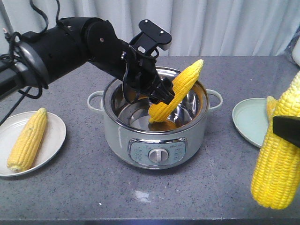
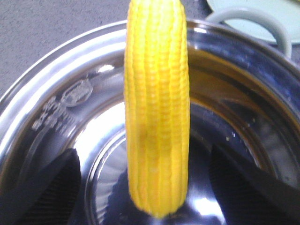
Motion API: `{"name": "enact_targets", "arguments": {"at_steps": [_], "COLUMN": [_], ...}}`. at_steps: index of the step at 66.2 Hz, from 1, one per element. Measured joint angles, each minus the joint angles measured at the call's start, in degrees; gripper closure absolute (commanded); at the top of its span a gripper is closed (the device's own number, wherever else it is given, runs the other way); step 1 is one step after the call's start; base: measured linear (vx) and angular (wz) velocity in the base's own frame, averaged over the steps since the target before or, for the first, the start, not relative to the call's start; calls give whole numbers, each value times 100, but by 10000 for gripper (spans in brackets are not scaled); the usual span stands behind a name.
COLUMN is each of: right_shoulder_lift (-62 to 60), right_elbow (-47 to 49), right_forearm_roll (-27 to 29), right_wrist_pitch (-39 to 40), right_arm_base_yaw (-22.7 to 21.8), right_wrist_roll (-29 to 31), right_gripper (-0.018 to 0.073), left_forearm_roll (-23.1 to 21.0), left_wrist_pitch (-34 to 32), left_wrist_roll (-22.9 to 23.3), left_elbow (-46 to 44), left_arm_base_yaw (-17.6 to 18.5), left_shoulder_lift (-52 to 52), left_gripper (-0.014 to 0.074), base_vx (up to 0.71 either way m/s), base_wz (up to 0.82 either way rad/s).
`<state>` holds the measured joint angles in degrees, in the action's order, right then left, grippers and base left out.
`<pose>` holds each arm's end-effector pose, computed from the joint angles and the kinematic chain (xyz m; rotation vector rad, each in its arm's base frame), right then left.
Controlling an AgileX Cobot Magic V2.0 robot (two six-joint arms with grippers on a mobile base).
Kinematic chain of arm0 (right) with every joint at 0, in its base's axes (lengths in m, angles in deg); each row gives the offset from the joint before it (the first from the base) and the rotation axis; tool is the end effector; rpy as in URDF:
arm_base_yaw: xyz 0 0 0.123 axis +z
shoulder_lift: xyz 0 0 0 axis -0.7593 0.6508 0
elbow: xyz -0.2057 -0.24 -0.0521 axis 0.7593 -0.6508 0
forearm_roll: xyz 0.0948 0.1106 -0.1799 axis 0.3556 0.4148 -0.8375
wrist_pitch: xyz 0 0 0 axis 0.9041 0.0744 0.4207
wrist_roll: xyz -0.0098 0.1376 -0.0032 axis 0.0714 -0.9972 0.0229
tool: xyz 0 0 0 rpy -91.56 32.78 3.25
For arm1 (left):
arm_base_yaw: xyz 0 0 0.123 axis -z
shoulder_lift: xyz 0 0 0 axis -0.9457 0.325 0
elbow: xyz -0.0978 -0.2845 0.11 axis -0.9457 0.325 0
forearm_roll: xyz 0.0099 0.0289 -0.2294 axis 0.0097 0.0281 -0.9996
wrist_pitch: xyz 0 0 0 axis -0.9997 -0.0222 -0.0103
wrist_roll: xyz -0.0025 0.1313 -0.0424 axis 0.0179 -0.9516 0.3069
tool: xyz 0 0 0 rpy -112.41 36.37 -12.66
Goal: Distribute corn equally
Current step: 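Reach the left gripper into the pot and grasp the last cob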
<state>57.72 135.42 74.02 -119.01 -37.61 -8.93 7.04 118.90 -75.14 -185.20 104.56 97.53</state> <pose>0.0960 0.0652 0.4014 -0.5623 2.0047 0.3744 0.3784 -0.2789 0.3266 1.0774 2.1740 -0.3514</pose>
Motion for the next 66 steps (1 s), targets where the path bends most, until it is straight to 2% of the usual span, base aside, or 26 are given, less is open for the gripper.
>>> {"name": "enact_targets", "arguments": {"at_steps": [17, 45, 53, 66], "right_shoulder_lift": [0, 0, 0, 0], "right_elbow": [0, 0, 0, 0], "right_forearm_roll": [0, 0, 0, 0], "right_wrist_pitch": [0, 0, 0, 0], "right_arm_base_yaw": [0, 0, 0, 0], "right_wrist_roll": [0, 0, 0, 0], "right_gripper": [335, 335, 335, 335], "left_forearm_roll": [-491, -543, -543, -550], "left_wrist_pitch": [0, -371, -411, -407], "left_wrist_roll": [-282, -319, -319, -319], "left_elbow": [-588, -656, -656, -656], "left_arm_base_yaw": [0, 0, 0, 0], "left_shoulder_lift": [648, 1172, 1172, 1172], "left_gripper": [45, 51, 88, 217], "base_vx": [0, 0, 0, 0], "base_wz": [0, 0, 0, 0]}}
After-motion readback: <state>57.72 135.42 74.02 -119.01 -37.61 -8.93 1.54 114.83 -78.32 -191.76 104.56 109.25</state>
